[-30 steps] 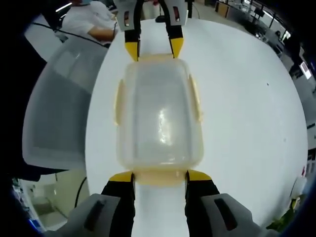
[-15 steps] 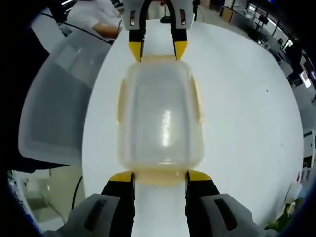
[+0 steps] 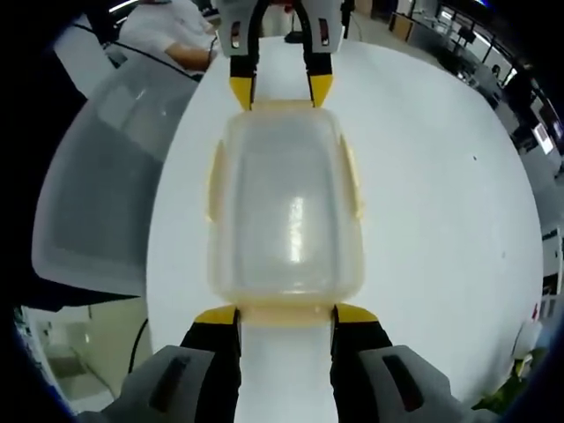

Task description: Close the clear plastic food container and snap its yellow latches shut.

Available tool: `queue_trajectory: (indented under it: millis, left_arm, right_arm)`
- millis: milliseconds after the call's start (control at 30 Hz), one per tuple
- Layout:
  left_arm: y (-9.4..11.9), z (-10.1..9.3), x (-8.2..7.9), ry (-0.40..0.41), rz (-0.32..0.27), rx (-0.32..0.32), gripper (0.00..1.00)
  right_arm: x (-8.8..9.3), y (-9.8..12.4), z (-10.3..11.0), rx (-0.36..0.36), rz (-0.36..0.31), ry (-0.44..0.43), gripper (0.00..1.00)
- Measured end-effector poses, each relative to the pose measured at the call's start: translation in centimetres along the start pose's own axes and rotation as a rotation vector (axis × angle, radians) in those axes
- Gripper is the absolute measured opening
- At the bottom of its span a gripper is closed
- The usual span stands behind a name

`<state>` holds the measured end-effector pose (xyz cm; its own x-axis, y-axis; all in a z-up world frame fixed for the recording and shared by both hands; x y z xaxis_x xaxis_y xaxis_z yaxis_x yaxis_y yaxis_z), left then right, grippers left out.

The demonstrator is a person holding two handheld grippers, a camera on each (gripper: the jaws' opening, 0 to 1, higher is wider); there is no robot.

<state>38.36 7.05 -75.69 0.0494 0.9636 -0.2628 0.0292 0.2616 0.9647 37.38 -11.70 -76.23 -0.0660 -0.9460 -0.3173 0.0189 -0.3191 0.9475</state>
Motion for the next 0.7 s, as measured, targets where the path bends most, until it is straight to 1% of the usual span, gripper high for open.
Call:
queue_trajectory:
  millis: [133, 367, 567, 700]
  left_arm:
    - [-0.15, -0.07, 0.13, 0.0, -0.005, -0.009, 0.38]
    - [-0.15, -0.03, 0.14, -0.006, -0.001, -0.006, 0.37]
    - [-0.18, -0.08, 0.15, -0.003, -0.005, -0.015, 0.37]
    - [-0.17, -0.21, 0.15, -0.004, -0.004, -0.025, 0.37]
  right_arm:
    - [0.14, -0.18, 0.04, 0.004, 0.001, 0.009, 0.38]
    - [0.23, -0.3, 0.12, 0.004, -0.025, 0.0, 0.37]
    - [0.18, -0.32, 0.16, 0.005, -0.02, 0.003, 0.38]
    - [0.23, -0.45, 0.34, 0.025, -0.015, 0.026, 0.38]
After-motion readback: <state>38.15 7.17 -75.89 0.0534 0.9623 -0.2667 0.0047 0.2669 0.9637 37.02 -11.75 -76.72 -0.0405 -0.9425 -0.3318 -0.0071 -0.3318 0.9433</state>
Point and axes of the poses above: the point that each gripper's makers call its tool centre point, and the gripper's own axes: y roughly backward along the fingers, z roughly to its left, x roughly out of its underside, the point moved 5 cm from there along y, roughly backward along the fingers, and after that the axes turned 1 degree about -z, right-handed, at the moved point
